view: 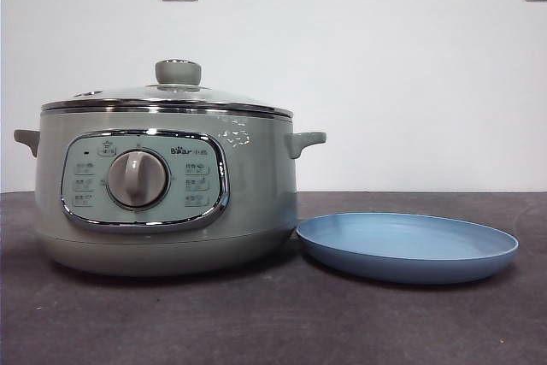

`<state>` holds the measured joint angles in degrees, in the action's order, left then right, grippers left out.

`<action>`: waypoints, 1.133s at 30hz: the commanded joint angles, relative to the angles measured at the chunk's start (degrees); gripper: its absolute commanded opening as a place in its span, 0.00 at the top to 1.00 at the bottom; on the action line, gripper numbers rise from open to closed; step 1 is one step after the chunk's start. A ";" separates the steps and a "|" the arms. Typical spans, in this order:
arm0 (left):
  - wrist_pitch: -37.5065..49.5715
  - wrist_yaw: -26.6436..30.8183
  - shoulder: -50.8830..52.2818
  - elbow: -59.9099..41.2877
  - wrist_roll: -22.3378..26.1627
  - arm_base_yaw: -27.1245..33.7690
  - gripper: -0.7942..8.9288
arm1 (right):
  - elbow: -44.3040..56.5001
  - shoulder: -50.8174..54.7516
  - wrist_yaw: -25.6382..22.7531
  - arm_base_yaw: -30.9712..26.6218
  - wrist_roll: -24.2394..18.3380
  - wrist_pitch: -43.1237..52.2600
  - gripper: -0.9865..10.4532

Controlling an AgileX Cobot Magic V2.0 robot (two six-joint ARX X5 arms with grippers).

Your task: Take the pumpkin out from the steamer,put the pumpkin in the blue plate,close the lid

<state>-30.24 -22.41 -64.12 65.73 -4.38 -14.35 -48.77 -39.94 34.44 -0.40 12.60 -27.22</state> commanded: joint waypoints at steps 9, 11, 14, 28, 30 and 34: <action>0.15 12.26 -14.36 4.85 6.19 -9.42 0.53 | -0.33 0.09 -0.22 1.36 -0.46 -0.31 0.53; 0.13 12.31 -16.20 4.85 6.19 -9.90 0.53 | -0.33 0.09 -0.22 1.36 -0.46 -0.33 0.53; 0.13 12.41 -18.36 4.85 6.21 -10.08 0.53 | -0.33 0.09 -0.22 1.36 -0.46 -0.35 0.53; 0.70 13.09 -19.50 4.85 9.14 -10.14 0.93 | -0.33 0.09 -0.22 1.33 -0.46 -0.39 0.53; 1.11 13.11 -19.50 4.85 9.14 -10.14 0.93 | -0.33 0.09 -0.22 1.33 -0.46 -0.39 0.53; 2.45 13.18 -18.97 4.85 9.11 -10.10 0.93 | -0.33 0.09 -0.22 1.33 -0.46 -0.39 0.53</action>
<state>-29.54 -9.13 -83.48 70.50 3.73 -24.25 -48.77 -39.94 34.35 0.80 12.58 -27.83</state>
